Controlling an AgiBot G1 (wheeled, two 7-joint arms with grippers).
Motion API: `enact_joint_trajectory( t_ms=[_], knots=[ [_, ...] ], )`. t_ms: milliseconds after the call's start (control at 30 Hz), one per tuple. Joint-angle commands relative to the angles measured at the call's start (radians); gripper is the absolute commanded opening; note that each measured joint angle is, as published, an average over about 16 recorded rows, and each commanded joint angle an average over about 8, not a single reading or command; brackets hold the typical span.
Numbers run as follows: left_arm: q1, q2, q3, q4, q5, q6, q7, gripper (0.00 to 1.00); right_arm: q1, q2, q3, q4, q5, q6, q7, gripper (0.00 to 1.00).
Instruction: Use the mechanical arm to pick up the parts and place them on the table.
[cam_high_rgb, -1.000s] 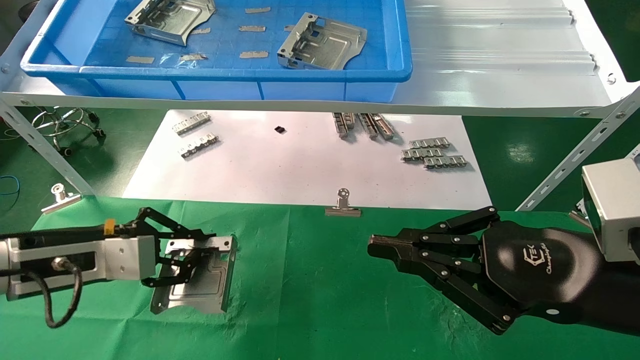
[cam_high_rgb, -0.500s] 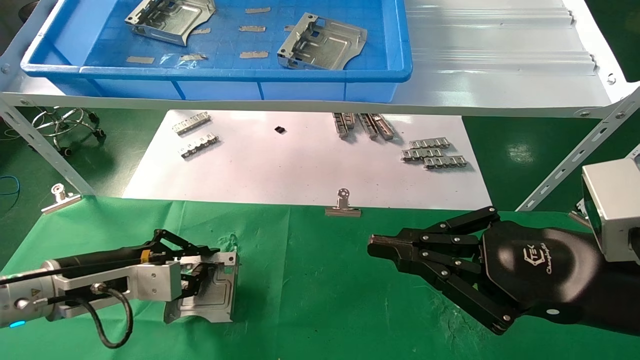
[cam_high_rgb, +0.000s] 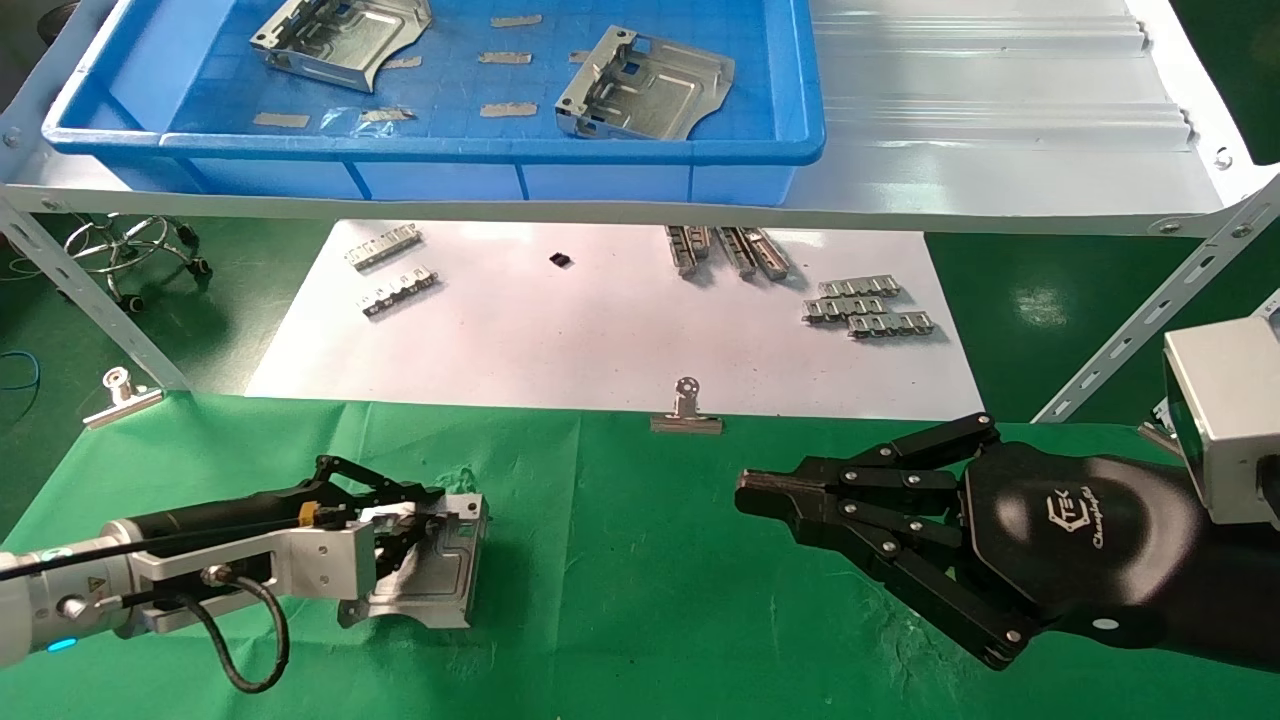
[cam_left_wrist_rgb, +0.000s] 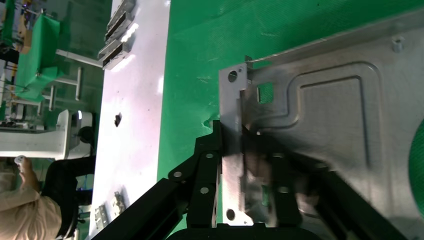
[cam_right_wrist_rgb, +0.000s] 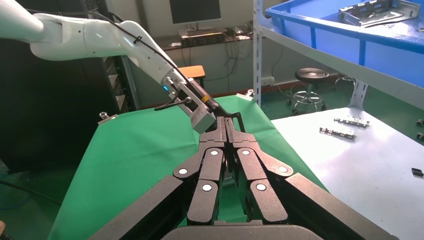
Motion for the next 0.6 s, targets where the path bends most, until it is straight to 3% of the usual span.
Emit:
enact_joint_trajectory(
  t_ms=[33,400,600],
  knots=[
    [-0.002,0.001,0.0,0.001,0.0,0.001,0.0,1.0,0.0,0.0,0.0,0.0,0.0,0.0,0.0,0.0],
    [-0.006,-0.011,-0.006,-0.01,-0.016,0.013,-0.009,1.0,0.0,0.0,0.0,0.0,0.0,0.0,0.0,0.0],
    [-0.022,-0.041,-0.04,-0.015,-0.143,0.097,-0.07,1.0,0.0,0.0,0.0,0.0,0.0,0.0,0.0,0.0]
  ],
)
